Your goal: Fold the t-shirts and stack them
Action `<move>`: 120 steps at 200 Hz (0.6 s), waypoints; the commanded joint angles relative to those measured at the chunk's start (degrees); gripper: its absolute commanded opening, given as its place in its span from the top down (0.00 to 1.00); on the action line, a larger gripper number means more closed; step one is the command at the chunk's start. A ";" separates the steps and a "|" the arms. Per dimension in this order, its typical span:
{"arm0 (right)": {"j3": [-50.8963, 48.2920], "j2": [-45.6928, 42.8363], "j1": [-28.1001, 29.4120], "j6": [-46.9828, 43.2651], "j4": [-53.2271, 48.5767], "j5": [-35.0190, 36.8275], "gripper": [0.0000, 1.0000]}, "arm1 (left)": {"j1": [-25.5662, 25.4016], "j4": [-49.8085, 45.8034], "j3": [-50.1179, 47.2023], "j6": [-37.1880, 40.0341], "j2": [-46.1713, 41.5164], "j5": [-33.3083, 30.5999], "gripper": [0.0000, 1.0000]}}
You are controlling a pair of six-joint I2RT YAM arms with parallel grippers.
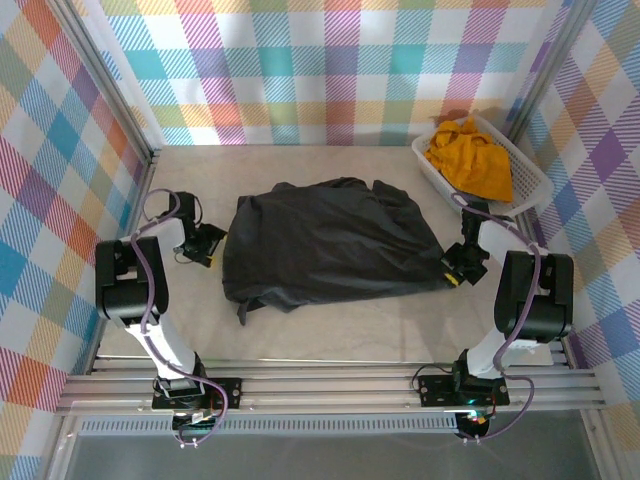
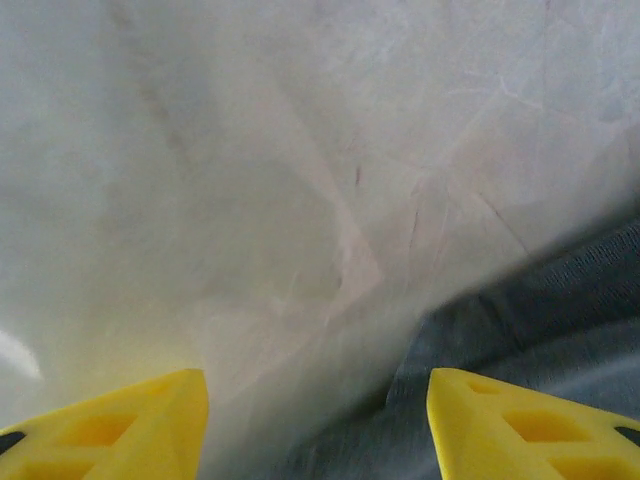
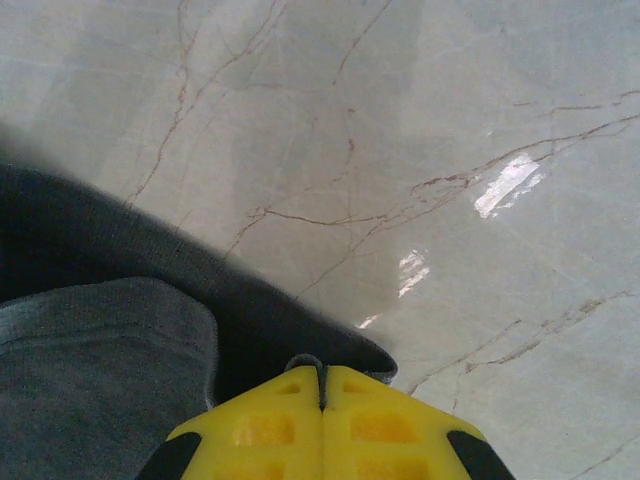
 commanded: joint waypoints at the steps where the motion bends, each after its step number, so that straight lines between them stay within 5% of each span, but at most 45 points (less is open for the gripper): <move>1: 1.62 0.77 -0.34 -0.41 -0.75 -1.45 1.00 | -2.32 4.49 2.52 2.59 4.43 5.24 0.44; 13: 1.74 0.96 -0.36 -0.18 -0.67 -1.57 1.00 | -4.07 2.94 4.13 3.66 5.64 5.60 0.52; 38: 1.67 1.14 -0.31 0.31 -0.32 -1.97 1.00 | -6.64 4.92 2.22 2.52 1.26 3.75 0.87; 85: 1.66 1.20 -0.38 0.74 0.39 -2.75 1.00 | -13.78 -0.64 5.40 2.18 -0.83 8.28 1.00; 120: 1.89 0.97 -0.34 0.40 0.37 -2.75 1.00 | -21.77 -7.52 8.86 2.32 0.14 7.33 1.00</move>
